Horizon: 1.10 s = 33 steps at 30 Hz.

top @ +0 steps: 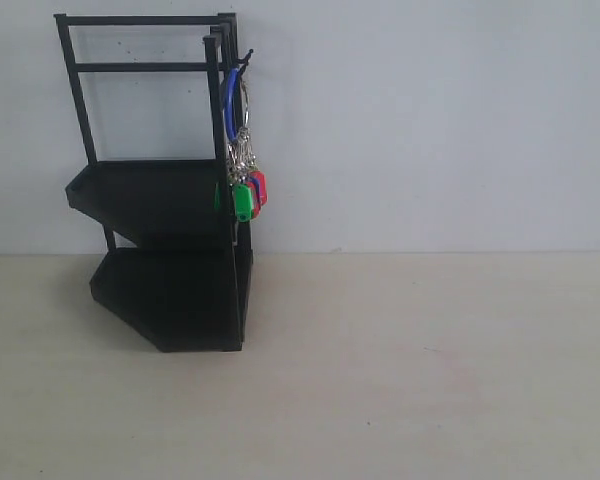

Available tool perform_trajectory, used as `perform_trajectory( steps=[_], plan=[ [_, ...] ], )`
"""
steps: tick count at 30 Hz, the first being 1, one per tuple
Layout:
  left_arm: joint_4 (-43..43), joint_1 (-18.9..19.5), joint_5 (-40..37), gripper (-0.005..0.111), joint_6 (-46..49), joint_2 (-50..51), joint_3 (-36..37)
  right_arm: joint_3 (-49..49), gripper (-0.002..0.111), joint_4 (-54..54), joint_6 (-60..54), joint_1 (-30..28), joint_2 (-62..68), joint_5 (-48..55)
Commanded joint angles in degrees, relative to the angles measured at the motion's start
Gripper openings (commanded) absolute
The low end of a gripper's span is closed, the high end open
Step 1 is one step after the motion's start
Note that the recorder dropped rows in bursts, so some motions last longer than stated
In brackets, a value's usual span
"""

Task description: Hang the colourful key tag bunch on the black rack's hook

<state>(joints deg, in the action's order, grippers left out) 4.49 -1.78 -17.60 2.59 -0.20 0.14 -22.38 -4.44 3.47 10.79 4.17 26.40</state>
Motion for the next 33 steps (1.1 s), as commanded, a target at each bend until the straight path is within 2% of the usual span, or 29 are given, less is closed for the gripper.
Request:
perform_trajectory(
  steps=[1,6,21,33],
  plan=[
    [0.11,0.19,0.64,0.004,0.02,0.20,-0.14,6.44,0.000,2.82,-3.90,-0.30,-2.70,-1.78],
    [0.11,0.19,0.64,0.004,0.02,0.20,-0.14,13.23,0.000,6.54,-9.15,-0.30,-4.17,-3.33],
    [0.11,0.19,0.64,0.004,0.02,0.20,-0.14,20.83,0.000,6.54,-2.53,-0.40,-4.17,-4.78],
    [0.11,0.19,0.64,0.004,0.02,0.20,-0.14,22.38,0.000,6.74,-0.60,-8.92,-4.17,-6.28]
  ],
)
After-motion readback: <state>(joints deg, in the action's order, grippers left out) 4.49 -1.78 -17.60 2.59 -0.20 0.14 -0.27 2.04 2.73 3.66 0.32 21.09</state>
